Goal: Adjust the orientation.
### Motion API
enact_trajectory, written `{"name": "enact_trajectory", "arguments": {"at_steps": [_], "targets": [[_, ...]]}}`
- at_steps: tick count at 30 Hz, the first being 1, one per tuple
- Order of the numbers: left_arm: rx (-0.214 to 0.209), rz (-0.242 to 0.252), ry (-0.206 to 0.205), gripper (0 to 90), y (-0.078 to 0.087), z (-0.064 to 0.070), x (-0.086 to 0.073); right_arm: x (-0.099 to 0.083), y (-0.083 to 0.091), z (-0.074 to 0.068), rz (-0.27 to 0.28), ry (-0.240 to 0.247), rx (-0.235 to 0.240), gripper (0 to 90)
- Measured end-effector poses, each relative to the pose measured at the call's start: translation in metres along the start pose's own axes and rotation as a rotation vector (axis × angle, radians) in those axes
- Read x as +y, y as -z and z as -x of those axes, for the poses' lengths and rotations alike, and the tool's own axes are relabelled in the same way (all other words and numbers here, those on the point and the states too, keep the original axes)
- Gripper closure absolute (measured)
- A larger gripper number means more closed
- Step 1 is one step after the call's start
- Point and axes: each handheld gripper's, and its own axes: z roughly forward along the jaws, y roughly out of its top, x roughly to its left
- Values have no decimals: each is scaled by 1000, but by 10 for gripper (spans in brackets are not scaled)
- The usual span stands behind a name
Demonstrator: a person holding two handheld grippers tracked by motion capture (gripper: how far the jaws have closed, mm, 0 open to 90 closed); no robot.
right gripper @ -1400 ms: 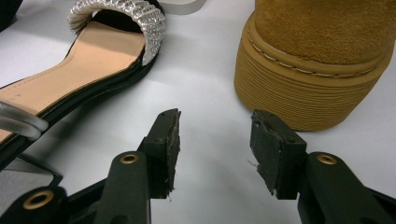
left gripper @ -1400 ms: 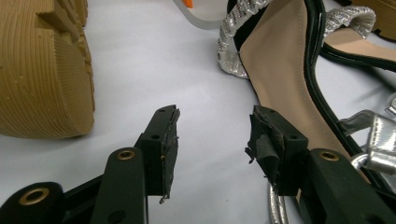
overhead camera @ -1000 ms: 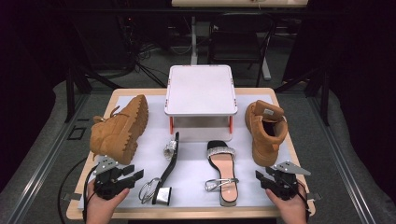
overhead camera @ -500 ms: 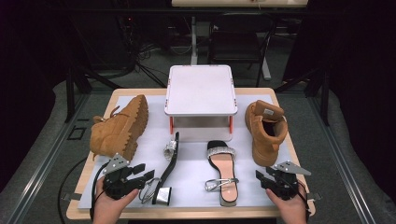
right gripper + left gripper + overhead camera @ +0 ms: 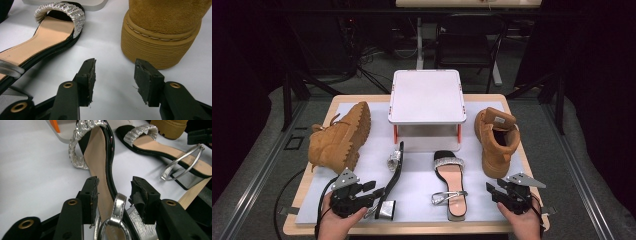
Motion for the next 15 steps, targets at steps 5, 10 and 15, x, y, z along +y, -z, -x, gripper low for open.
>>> {"name": "enact_trajectory", "arguments": {"at_steps": [5, 10, 15], "targets": [[-12, -18, -8, 614, -1, 2, -2, 0, 0, 0, 5, -5, 4, 515], [-17, -28, -14, 680, -4, 3, -4, 0, 0, 0, 4, -5, 4, 515], [-20, -33, -26, 729, -4, 4, -4, 0, 0, 1, 2, -5, 1, 515]]}}
